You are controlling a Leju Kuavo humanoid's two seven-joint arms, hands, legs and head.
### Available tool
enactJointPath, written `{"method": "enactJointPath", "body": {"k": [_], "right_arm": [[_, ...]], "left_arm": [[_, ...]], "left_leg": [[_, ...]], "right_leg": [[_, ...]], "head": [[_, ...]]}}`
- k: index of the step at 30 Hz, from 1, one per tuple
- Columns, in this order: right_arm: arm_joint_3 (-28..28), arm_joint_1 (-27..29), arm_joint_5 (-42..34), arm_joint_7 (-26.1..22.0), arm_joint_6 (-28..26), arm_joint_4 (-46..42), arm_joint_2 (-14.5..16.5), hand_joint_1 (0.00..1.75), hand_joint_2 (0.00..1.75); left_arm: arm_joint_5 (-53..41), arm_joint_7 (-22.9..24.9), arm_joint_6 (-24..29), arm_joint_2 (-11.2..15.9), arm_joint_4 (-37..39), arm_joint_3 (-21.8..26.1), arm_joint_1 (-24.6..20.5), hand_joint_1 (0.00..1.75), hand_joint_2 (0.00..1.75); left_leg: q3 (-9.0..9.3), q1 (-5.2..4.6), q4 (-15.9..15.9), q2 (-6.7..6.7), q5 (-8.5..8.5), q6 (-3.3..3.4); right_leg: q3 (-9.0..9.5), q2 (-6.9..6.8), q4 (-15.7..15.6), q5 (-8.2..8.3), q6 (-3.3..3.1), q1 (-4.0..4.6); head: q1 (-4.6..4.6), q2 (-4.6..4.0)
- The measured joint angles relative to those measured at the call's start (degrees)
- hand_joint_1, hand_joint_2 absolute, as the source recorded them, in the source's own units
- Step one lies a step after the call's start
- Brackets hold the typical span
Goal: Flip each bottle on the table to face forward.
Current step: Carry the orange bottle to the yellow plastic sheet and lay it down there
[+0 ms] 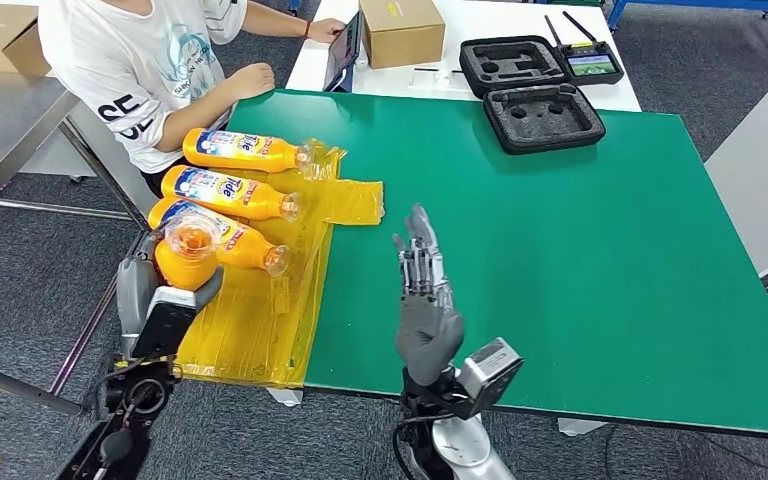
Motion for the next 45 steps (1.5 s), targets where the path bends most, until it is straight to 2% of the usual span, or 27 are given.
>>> {"method": "enactJointPath", "body": {"k": [3,7,13,20,25,30,39,45], "right_arm": [[-1.8,0.8,0.0,0.0,0.5,-0.7,0.6,0.0,0.0],[-3.4,1.4,0.0,0.0,1.2,-1.3,1.1,0.0,1.75],[-4.4,1.5,0.4,0.0,2.5,-1.4,1.7,0.0,1.75],[-5.1,1.4,0.4,0.0,3.4,-0.7,2.2,0.0,1.75],[-5.3,1.4,0.4,0.0,3.6,-0.1,2.5,0.0,1.75],[-5.5,1.3,0.5,0.0,4.3,0.6,2.6,0.0,1.75],[-5.6,0.9,1.0,0.0,4.9,2.0,2.6,0.0,1.75],[-5.5,0.0,1.0,0.0,5.1,3.4,2.7,0.0,1.75]], "left_arm": [[-5.6,3.4,-4.4,3.0,0.0,0.0,-0.7,1.75,1.75],[-11.3,6.3,-11.2,6.3,0.3,-1.2,-2.2,1.75,1.75],[-16.8,5.1,-18.9,9.1,2.7,-5.1,-5.5,1.75,1.75],[-21.9,4.1,-29.2,11.0,7.5,-12.2,-12.2,1.75,1.75],[-22.7,3.5,-32.0,11.7,10.6,-15.5,-15.8,1.75,1.75],[-23.0,0.3,-36.6,13.5,12.5,-18.9,-18.8,1.75,1.75],[-23.9,1.2,-42.2,16.6,12.6,-23.2,-20.4,1.75,1.75],[-23.8,1.2,-44.1,18.1,12.6,-25.0,-20.8,1.75,1.75]], "left_leg": [[0.03,0.01,0.0,0.0,0.01,0.0],[0.04,0.02,0.0,0.0,0.02,-0.01],[0.02,0.01,0.0,0.0,0.02,-0.01],[-0.01,0.02,0.0,0.01,0.03,-0.01],[-0.01,0.02,0.0,0.01,0.04,-0.02],[-0.01,0.03,0.0,0.03,0.04,-0.03],[-0.01,0.04,0.0,0.02,0.05,-0.03],[-0.02,0.04,0.0,0.03,0.06,-0.04]], "right_leg": [[0.0,0.0,0.0,0.01,0.0,0.01],[0.0,0.01,0.0,0.01,0.0,0.03],[-0.03,0.0,0.0,0.01,0.0,0.01],[-0.04,0.01,0.0,0.1,-0.12,0.02],[-0.05,0.01,0.0,0.1,-0.13,0.04],[-0.06,0.02,0.0,0.1,-0.13,0.06],[-0.06,0.02,0.0,0.1,-0.13,0.06],[-0.04,0.02,0.0,0.1,-0.13,0.06]], "head": [[0.0,0.0],[-0.01,0.01],[0.0,0.0],[0.0,0.01],[0.0,0.0],[0.0,0.0],[-0.01,0.0],[0.01,0.01]]}}
